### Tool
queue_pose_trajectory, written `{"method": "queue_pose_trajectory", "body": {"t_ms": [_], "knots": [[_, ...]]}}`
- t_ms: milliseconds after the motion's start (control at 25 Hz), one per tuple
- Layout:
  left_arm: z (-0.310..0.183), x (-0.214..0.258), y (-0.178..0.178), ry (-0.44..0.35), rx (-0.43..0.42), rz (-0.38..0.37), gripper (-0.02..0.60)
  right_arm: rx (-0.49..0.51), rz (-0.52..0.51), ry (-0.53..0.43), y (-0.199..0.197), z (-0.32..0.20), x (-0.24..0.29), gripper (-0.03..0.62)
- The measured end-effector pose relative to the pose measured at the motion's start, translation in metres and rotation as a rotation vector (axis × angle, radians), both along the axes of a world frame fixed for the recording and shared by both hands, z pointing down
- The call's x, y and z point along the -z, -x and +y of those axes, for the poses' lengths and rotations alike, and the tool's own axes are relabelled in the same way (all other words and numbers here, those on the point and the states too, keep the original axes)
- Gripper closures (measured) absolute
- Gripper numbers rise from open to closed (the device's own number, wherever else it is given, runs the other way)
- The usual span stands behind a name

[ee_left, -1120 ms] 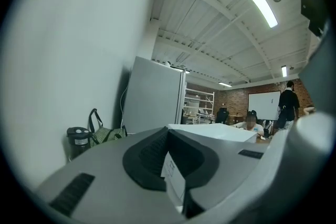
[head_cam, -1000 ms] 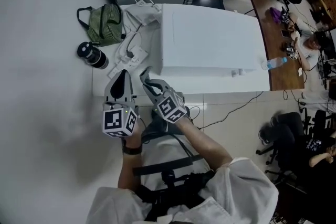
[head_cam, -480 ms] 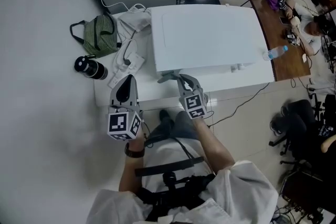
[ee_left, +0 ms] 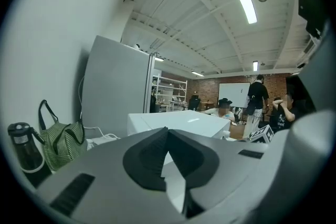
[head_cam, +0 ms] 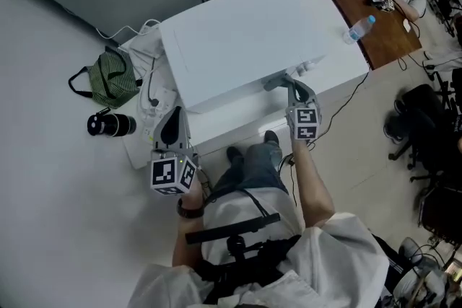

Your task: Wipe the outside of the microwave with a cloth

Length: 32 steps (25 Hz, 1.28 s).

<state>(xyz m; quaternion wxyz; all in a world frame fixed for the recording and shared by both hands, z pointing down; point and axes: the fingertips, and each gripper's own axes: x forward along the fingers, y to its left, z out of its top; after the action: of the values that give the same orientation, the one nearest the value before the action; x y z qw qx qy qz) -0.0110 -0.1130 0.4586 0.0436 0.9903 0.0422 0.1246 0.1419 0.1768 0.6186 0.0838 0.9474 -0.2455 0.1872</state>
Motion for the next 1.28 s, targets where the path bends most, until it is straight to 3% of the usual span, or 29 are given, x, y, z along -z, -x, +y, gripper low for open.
{"method": "queue_pose_trajectory", "body": {"t_ms": [280, 360, 600, 800, 1280], "knots": [[-0.004, -0.003, 0.002, 0.011, 0.012, -0.010, 0.554, -0.344, -0.058, -0.029, -0.001, 0.109, -0.014, 0.572], [-0.010, -0.002, 0.006, 0.013, 0.026, -0.003, 0.554, -0.364, -0.114, -0.050, 0.008, 0.109, -0.027, 0.572], [-0.028, -0.012, 0.021, 0.030, 0.071, -0.006, 0.554, -0.141, -0.223, -0.122, 0.013, 0.001, -0.069, 0.572], [-0.050, -0.016, 0.041, 0.027, 0.132, -0.007, 0.554, 0.053, -0.246, -0.121, 0.028, -0.092, -0.074, 0.572], [-0.088, -0.016, 0.079, -0.009, 0.247, -0.012, 0.554, 0.698, -0.263, -0.137, 0.185, -0.322, -0.039, 0.572]]}}
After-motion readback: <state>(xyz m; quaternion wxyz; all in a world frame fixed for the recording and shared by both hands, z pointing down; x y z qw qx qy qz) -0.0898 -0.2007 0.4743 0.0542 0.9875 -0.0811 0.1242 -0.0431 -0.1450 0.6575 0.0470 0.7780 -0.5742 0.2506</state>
